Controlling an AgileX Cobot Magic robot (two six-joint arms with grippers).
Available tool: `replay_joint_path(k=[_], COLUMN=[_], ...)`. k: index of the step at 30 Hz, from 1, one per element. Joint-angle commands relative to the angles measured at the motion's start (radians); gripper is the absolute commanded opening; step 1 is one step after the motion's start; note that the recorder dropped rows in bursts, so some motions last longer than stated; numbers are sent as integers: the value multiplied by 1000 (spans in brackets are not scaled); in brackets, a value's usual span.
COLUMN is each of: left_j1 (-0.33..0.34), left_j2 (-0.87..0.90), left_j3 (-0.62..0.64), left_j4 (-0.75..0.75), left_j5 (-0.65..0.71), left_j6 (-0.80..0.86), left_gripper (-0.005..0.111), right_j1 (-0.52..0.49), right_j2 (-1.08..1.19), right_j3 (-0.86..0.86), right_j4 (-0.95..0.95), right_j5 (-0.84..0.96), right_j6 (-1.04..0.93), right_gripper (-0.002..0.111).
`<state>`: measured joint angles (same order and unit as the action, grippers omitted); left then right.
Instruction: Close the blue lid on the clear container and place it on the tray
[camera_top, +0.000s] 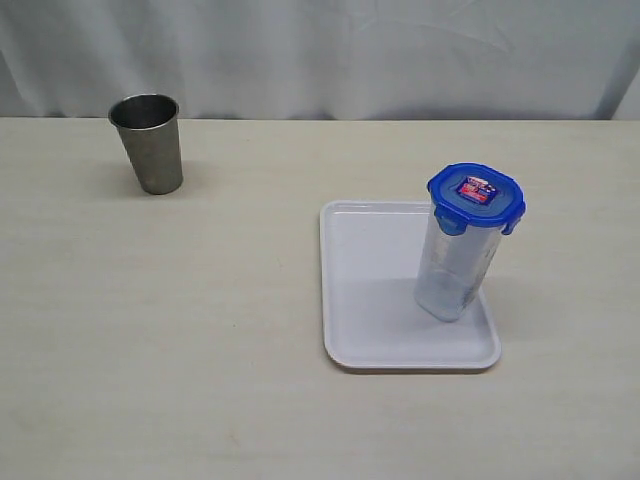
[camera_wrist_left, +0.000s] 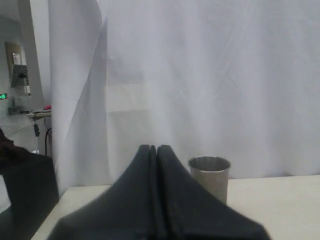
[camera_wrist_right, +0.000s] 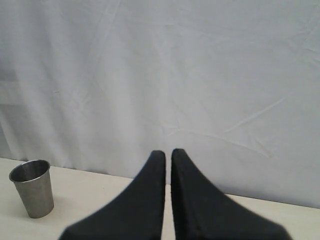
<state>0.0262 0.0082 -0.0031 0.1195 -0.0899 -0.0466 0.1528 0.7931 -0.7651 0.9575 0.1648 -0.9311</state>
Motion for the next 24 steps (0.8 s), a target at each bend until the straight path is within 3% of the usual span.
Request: replay_joint_path(k=[1, 7, 24], left_j1=[19, 19, 19], left_j2=[-8, -8, -8], left_j3=[3, 3, 3], left_j4=[3, 3, 1], left_j5=[75, 418, 418], left_j6=[-3, -3, -3], left_gripper=[0, 0, 0], right_j1=[1, 1, 13], right_j2=[-4, -4, -2], right_j3=[3, 3, 3], right_j4=[2, 2, -17], right_j5=[-7, -7, -40], right_j6=[3, 3, 0], right_gripper=[4, 4, 4])
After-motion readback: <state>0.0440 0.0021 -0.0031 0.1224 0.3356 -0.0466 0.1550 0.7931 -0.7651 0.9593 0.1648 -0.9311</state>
